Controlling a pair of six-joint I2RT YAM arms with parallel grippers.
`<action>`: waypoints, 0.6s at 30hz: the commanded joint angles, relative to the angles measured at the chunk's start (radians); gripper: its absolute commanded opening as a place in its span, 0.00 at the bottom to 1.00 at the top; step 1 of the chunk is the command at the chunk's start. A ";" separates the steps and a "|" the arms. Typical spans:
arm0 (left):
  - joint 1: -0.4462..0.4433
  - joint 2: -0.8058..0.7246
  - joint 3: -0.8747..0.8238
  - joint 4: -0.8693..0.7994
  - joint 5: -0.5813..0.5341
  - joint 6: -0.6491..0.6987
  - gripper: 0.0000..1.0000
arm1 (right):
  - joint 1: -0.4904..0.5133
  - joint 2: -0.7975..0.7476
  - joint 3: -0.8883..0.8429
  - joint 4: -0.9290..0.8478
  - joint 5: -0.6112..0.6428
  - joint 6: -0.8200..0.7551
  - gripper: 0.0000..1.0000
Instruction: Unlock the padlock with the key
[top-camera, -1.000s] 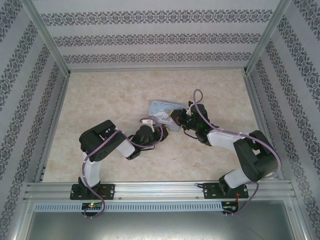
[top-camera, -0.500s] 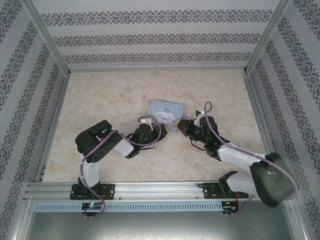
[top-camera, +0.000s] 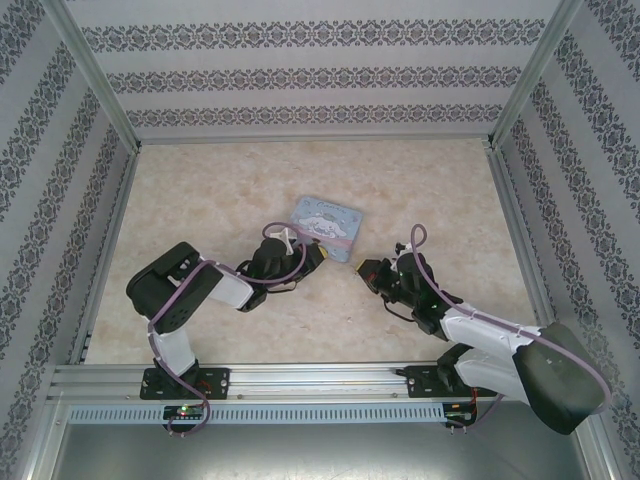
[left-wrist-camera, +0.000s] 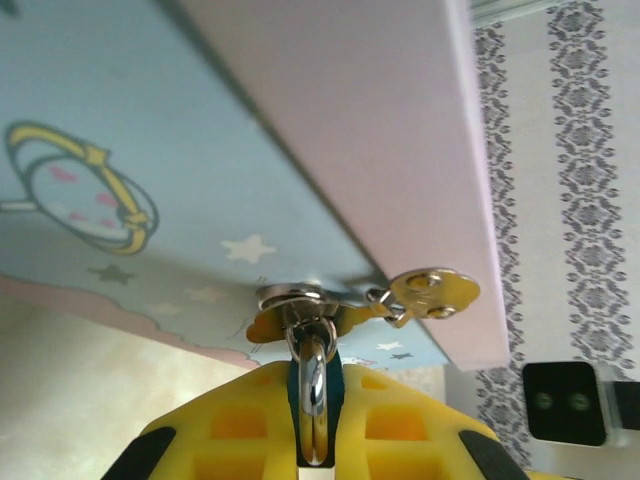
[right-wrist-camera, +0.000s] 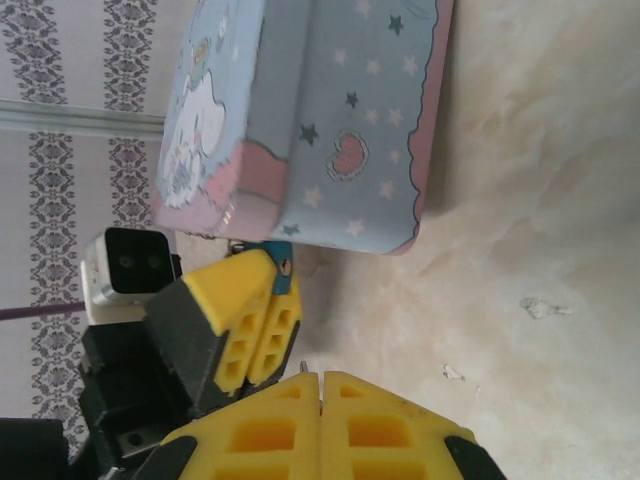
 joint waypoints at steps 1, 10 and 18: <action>0.017 -0.043 0.014 0.020 0.069 -0.039 0.00 | 0.026 0.025 0.009 0.046 0.038 0.035 0.00; 0.022 -0.065 0.024 0.050 0.126 -0.126 0.00 | 0.046 0.092 0.026 0.127 0.062 0.106 0.00; 0.023 -0.051 0.011 0.172 0.131 -0.271 0.00 | 0.055 0.105 0.024 0.185 0.083 0.179 0.00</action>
